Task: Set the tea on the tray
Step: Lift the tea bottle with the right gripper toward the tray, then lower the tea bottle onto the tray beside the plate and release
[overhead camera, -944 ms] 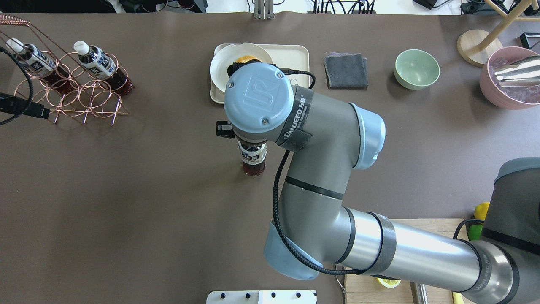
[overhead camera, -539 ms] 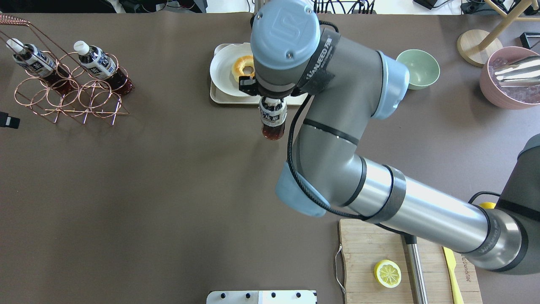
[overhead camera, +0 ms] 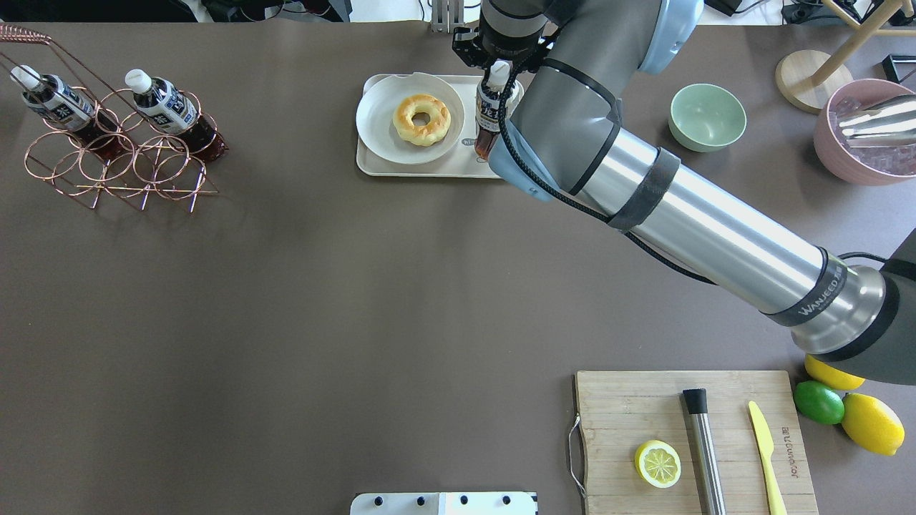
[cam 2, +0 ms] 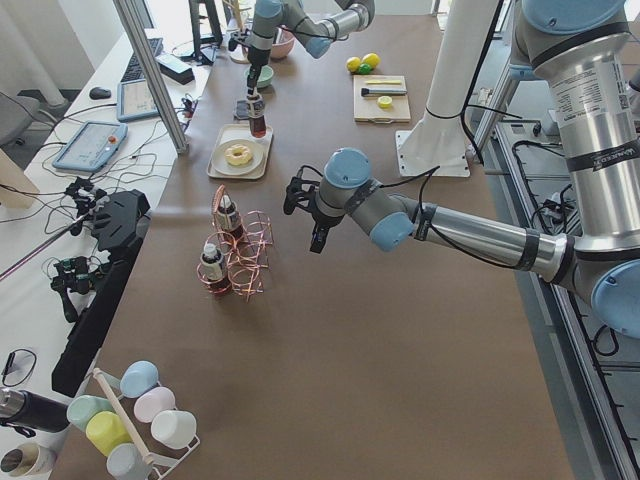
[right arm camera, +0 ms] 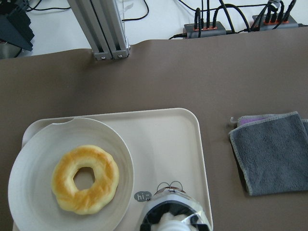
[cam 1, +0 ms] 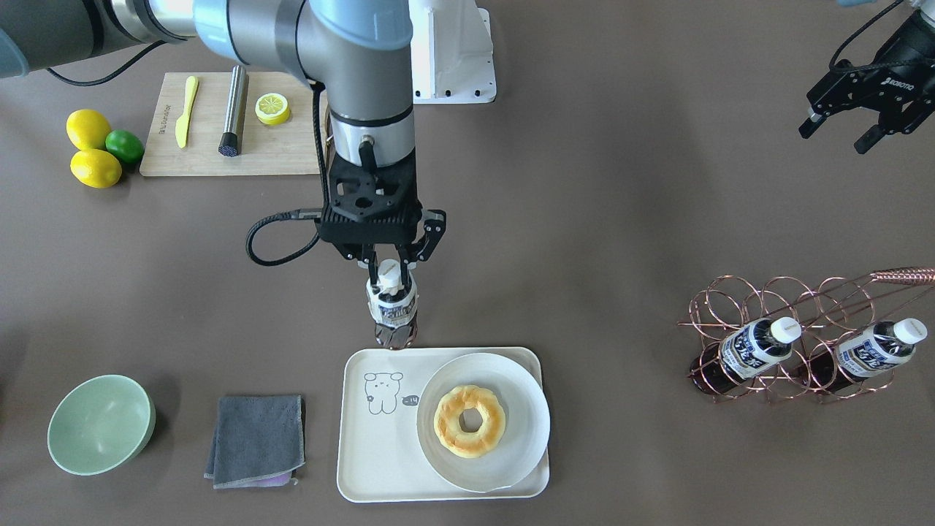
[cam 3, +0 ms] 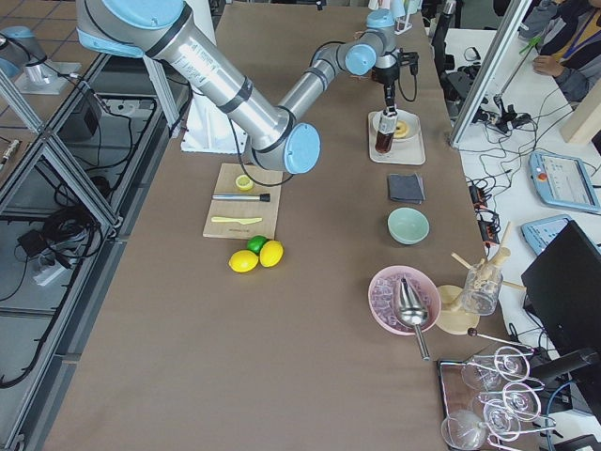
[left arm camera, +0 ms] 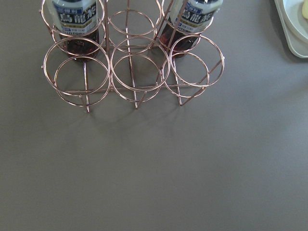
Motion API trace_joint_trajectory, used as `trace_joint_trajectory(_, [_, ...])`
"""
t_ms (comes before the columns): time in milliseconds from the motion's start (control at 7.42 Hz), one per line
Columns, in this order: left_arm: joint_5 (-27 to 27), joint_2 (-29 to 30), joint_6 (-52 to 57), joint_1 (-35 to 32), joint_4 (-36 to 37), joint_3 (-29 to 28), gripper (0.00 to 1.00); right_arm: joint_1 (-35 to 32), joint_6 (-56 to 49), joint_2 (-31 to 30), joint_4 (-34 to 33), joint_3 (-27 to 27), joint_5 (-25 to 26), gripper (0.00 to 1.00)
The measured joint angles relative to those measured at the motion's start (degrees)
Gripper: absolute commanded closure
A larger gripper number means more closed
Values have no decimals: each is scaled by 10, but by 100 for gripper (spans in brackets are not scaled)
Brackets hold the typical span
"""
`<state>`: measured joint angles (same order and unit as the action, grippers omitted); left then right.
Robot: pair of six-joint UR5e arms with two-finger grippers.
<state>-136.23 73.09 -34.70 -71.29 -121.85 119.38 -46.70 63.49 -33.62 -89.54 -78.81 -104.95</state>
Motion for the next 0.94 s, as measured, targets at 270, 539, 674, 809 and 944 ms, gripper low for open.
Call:
trace_joint_trajectory(270, [-2, -11, -3, -1, -25, -6, 3, -21, -13, 26, 29, 71, -13, 100])
trace_joint_trajectory(539, [-3, -15, -4, -1, -34, -7, 3, -29, -16, 37, 68, 115, -15, 100])
trace_joint_trajectory(674, [-3, -15, -4, -1, -35, -7, 3, -32, -17, 39, 78, 125, -17, 7])
trace_joint_trajectory(809, [-2, -15, -4, -1, -36, -7, 3, -32, -17, 40, 83, 130, -18, 0])
trace_joint_trajectory(944, [-2, -15, -4, -1, -36, -7, 3, -33, -19, 41, 84, 131, -18, 0])
